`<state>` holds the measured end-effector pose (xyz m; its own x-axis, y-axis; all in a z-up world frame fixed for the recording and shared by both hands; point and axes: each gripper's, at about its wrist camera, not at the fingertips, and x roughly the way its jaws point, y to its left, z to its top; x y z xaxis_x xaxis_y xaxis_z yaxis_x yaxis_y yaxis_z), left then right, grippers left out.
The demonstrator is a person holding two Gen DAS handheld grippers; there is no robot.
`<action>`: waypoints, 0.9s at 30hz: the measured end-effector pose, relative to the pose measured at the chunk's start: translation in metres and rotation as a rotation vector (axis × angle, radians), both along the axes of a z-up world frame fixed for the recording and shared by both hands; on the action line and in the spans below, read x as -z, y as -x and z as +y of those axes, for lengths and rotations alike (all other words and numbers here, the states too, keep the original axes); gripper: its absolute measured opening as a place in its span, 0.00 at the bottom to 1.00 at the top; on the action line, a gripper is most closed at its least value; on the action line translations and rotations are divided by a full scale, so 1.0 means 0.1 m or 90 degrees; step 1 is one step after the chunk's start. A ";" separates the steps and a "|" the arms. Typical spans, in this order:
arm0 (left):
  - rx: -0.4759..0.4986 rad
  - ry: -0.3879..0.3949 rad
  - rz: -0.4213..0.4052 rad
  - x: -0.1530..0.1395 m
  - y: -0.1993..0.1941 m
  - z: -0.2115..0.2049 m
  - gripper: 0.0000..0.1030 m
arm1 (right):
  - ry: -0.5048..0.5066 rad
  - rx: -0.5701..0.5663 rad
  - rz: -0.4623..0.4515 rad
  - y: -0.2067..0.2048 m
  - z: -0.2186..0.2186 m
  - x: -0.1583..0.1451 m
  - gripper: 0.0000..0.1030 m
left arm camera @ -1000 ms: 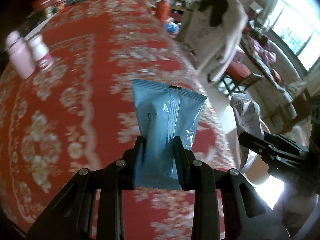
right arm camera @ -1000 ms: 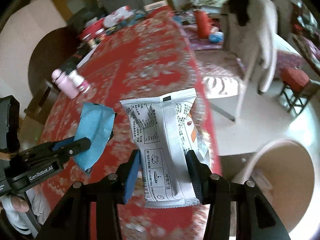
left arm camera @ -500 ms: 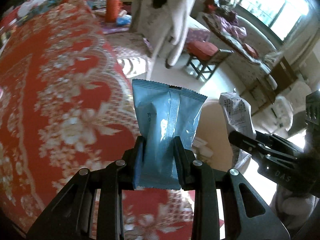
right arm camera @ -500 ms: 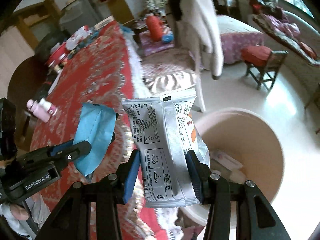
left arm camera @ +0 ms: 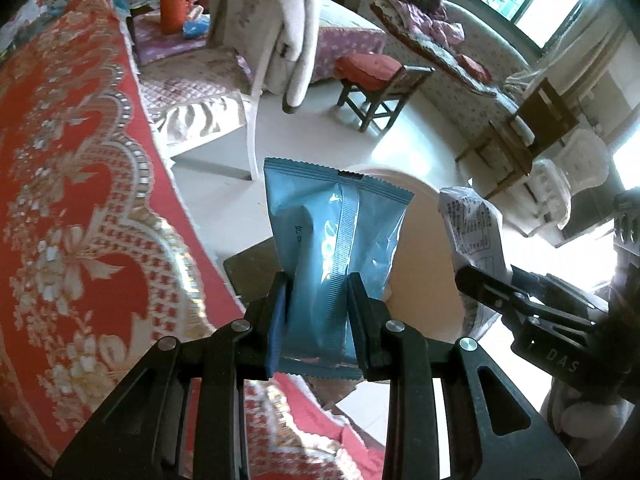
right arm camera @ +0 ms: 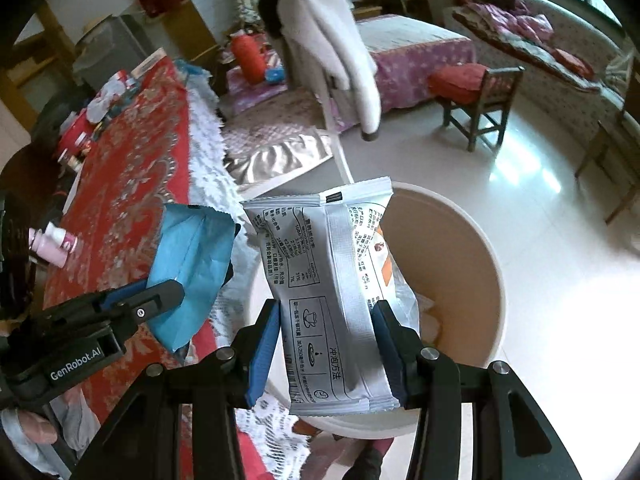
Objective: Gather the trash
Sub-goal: 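Carry the blue packet and white wrapper over the white bucket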
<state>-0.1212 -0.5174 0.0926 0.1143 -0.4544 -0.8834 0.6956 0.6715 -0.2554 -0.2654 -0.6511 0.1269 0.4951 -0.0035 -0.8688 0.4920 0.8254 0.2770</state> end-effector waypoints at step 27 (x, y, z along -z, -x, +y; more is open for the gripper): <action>-0.008 -0.015 0.057 0.31 0.15 -0.37 0.27 | -0.033 0.033 0.046 0.15 -0.34 0.33 0.45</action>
<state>-0.1360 -0.5548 0.0614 0.0400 -0.4323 -0.9008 0.6626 0.6863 -0.3000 -0.2801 -0.6851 0.0938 0.4319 0.0188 -0.9017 0.5534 0.7839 0.2815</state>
